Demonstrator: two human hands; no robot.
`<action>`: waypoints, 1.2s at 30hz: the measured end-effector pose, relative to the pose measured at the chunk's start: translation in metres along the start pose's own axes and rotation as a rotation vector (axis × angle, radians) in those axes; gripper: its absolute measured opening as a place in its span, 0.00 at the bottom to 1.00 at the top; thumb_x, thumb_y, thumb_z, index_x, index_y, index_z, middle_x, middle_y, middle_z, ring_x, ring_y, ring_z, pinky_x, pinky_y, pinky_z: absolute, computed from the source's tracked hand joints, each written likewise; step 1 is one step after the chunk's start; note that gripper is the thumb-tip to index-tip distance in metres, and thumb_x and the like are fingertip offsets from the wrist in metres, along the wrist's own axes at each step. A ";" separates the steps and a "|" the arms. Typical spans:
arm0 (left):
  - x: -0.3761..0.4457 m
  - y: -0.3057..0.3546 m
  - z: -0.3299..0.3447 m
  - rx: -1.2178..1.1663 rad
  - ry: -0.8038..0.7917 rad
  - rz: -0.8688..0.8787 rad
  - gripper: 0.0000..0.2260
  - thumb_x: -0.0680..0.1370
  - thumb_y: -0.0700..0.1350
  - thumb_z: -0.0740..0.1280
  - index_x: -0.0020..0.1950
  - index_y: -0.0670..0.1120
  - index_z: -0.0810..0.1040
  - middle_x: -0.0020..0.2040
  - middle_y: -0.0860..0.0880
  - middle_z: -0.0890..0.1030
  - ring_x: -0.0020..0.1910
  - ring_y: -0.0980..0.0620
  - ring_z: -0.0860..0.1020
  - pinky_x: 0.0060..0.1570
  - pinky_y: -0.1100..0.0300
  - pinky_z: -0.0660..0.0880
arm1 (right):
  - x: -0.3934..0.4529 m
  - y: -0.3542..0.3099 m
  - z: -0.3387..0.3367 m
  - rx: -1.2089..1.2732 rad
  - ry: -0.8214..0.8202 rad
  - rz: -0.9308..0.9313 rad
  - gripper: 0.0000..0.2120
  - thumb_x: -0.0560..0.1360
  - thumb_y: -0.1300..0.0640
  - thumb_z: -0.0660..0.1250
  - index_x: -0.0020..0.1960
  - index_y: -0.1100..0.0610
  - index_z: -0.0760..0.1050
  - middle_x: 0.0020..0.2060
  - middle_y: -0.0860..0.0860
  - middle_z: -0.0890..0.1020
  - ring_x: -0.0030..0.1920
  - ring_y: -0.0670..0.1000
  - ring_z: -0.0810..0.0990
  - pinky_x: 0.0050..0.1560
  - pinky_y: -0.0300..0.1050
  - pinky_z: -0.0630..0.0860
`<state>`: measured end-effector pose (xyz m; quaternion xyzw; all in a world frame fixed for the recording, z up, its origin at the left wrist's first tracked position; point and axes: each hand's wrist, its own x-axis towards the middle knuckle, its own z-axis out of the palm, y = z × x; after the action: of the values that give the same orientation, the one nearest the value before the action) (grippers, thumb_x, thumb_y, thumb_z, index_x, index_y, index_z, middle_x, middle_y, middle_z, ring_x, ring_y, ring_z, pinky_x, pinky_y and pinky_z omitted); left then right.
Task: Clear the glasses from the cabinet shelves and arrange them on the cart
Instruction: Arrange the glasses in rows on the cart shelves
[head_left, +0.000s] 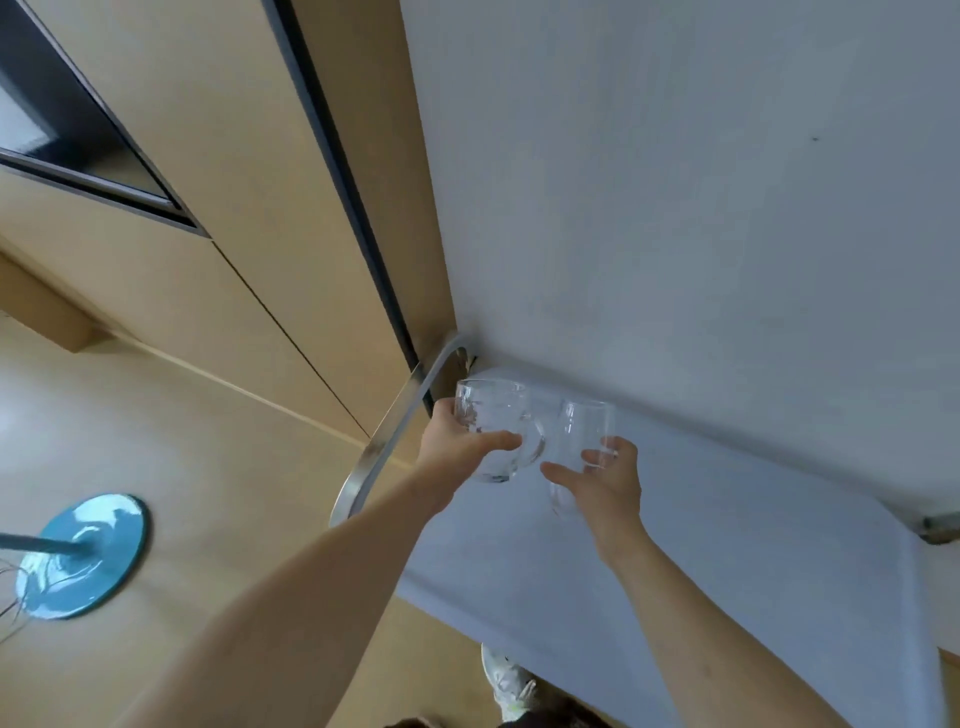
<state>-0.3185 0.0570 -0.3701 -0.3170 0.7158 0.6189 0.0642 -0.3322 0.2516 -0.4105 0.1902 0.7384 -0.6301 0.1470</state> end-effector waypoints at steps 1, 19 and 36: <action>0.007 -0.001 0.003 0.048 0.009 0.001 0.42 0.52 0.57 0.83 0.62 0.54 0.70 0.54 0.55 0.80 0.52 0.56 0.80 0.44 0.61 0.75 | 0.008 0.002 0.001 -0.012 0.006 0.000 0.43 0.60 0.55 0.86 0.67 0.49 0.65 0.56 0.48 0.78 0.57 0.51 0.78 0.55 0.47 0.75; 0.108 -0.008 0.034 0.339 0.086 0.182 0.33 0.60 0.45 0.82 0.54 0.71 0.71 0.49 0.66 0.78 0.50 0.68 0.77 0.36 0.75 0.71 | 0.074 0.036 0.020 -0.076 0.081 -0.023 0.42 0.59 0.53 0.86 0.63 0.40 0.64 0.56 0.39 0.77 0.57 0.42 0.78 0.51 0.35 0.71; 0.125 -0.014 0.035 0.220 0.045 0.141 0.42 0.62 0.45 0.84 0.70 0.60 0.67 0.57 0.60 0.79 0.58 0.55 0.78 0.55 0.56 0.77 | 0.072 0.041 0.029 -0.042 0.089 -0.073 0.41 0.57 0.53 0.86 0.63 0.43 0.66 0.56 0.41 0.79 0.57 0.40 0.79 0.56 0.38 0.72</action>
<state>-0.4208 0.0424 -0.4501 -0.2708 0.8010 0.5325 0.0390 -0.3774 0.2349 -0.4837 0.1878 0.7637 -0.6103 0.0947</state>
